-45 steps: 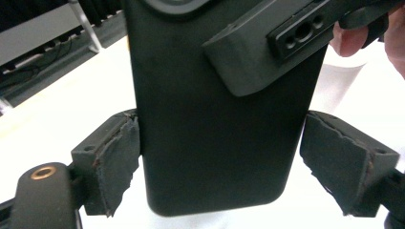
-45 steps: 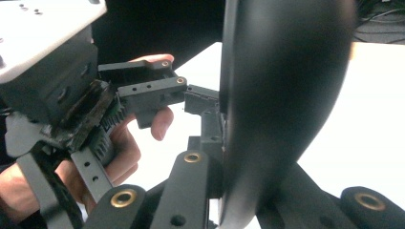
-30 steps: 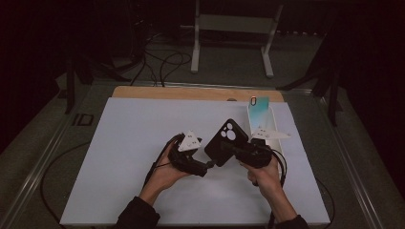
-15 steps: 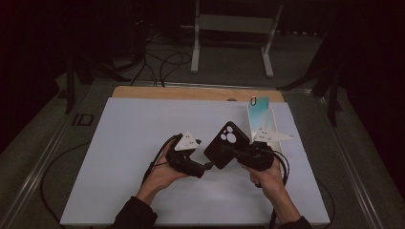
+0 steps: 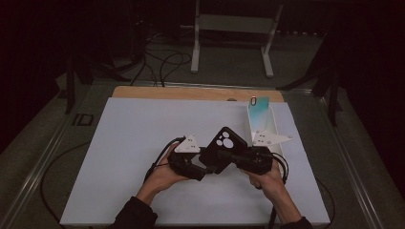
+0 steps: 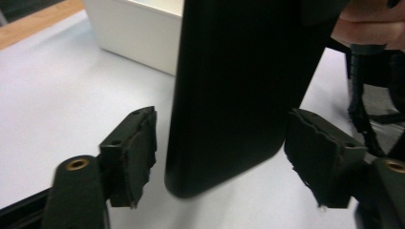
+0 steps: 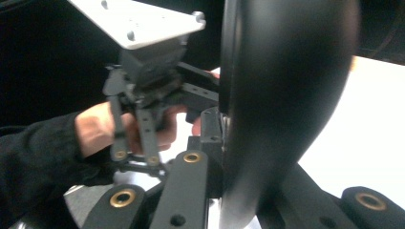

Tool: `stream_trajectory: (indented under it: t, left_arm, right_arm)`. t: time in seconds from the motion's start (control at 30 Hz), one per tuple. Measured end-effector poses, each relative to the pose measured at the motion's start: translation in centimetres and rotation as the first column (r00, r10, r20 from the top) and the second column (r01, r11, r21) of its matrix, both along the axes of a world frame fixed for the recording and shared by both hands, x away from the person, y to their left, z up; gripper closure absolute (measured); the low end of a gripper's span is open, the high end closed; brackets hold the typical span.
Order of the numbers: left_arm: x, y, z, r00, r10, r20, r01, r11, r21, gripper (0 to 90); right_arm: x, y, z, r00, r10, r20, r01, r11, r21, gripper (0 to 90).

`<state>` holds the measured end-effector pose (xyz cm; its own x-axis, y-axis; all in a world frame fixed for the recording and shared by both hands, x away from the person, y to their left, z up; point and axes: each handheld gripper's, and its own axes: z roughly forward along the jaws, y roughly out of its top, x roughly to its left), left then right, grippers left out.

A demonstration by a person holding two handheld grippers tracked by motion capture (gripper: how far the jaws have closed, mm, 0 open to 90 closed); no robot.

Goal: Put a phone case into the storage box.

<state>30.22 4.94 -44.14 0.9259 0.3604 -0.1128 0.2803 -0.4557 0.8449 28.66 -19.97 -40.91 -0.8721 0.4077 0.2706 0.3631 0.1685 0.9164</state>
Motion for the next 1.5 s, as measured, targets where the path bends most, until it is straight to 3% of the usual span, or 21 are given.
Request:
stream_trajectory:
  t: [0.3,0.63,0.73,0.93,0.97,1.03,1.17,1.2,1.27,1.5]
  left_arm:
    - [0.1,0.2,0.0,0.9956,-0.086,-0.039,0.084,0.9951,-0.053,37.1]
    - [-0.2,0.5,-0.1,0.9937,-0.111,-0.014,0.110,0.9922,-0.059,57.8]
    - [-0.2,0.5,-0.2,0.9934,-0.114,-0.013,0.113,0.9920,-0.056,64.6]
    - [-0.2,0.5,-0.5,0.9926,-0.120,-0.019,0.119,0.9917,-0.051,75.2]
    - [-0.2,0.5,-0.5,0.9926,-0.120,-0.019,0.119,0.9917,-0.051,75.2]
    - [-0.3,0.6,-0.5,0.9939,-0.110,-0.009,0.109,0.9929,-0.046,79.0]
    - [-0.3,0.6,-0.5,0.9939,-0.110,-0.009,0.109,0.9929,-0.046,79.3]
    - [-0.5,0.4,-0.5,0.9957,-0.091,0.019,0.091,0.9952,-0.035,79.6]
    - [-0.5,0.5,-0.4,0.9967,-0.075,0.029,0.076,0.9966,-0.031,79.7]
    - [-0.4,1.3,-0.2,0.9986,0.002,0.053,0.000,0.9994,-0.033,80.1]
  right_arm:
    - [-0.2,0.1,0.0,0.9980,0.059,0.023,-0.059,0.998,0.009,86.3]
    - [-0.1,-0.5,0.0,0.9982,0.049,0.034,-0.049,0.999,-0.008,85.3]
    - [-0.1,-0.6,0.1,0.9982,0.033,0.050,-0.032,0.999,-0.030,79.0]
    - [0.1,-0.5,-0.1,0.9990,0.019,0.040,-0.017,0.999,-0.044,70.0]
    - [0.1,-0.5,-0.1,0.9990,0.019,0.042,-0.017,0.999,-0.048,70.0]
    - [0.1,-0.5,-0.1,0.9990,0.002,0.044,0.000,0.998,-0.056,61.1]
    - [0.2,-0.4,-0.1,0.9988,-0.004,0.050,0.007,0.998,-0.058,58.3]
    - [0.2,0.0,-0.1,0.9970,-0.043,0.064,0.048,0.995,-0.083,43.2]
    - [0.3,0.2,-0.2,0.9950,-0.071,0.070,0.078,0.991,-0.108,38.8]
    - [0.5,0.0,-0.4,0.9855,-0.160,0.056,0.166,0.979,-0.117,19.1]
